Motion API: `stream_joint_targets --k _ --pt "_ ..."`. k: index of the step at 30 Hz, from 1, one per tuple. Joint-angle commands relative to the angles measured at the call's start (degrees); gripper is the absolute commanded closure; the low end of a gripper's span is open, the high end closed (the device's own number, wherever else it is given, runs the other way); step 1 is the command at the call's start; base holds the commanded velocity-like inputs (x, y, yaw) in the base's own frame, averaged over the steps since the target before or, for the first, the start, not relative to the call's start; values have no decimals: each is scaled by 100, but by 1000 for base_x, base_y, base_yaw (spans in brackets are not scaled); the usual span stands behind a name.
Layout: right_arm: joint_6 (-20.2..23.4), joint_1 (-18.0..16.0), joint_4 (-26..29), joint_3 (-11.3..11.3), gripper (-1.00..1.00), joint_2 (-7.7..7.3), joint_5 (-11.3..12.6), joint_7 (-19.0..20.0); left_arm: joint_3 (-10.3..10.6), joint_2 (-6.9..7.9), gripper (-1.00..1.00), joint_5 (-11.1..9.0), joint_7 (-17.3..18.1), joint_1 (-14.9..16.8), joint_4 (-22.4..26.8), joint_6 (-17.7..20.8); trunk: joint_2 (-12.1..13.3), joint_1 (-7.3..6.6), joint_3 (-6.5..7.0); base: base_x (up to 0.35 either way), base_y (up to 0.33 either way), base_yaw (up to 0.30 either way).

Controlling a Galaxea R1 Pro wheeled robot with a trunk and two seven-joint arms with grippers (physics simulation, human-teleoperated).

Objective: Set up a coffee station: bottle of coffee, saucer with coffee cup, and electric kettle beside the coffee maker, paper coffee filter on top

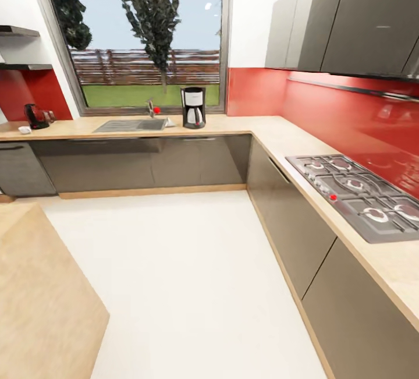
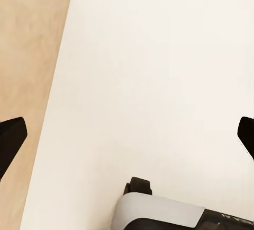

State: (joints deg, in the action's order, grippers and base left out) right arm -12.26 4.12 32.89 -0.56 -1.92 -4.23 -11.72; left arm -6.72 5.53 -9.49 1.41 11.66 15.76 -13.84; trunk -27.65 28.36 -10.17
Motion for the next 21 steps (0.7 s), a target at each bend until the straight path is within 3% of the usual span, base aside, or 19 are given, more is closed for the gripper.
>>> stream_joint_targets --k 1,21 --pt "5 1 7 -6 -100 -1 -43 -36 4 0 -100 -53 14 3 -4 -16 -8 6 -5 338 0 0" --pt "5 1 7 -6 -100 -1 -42 -41 4 0 -100 -53 8 3 -4 -21 -8 6 160 338 0 1"
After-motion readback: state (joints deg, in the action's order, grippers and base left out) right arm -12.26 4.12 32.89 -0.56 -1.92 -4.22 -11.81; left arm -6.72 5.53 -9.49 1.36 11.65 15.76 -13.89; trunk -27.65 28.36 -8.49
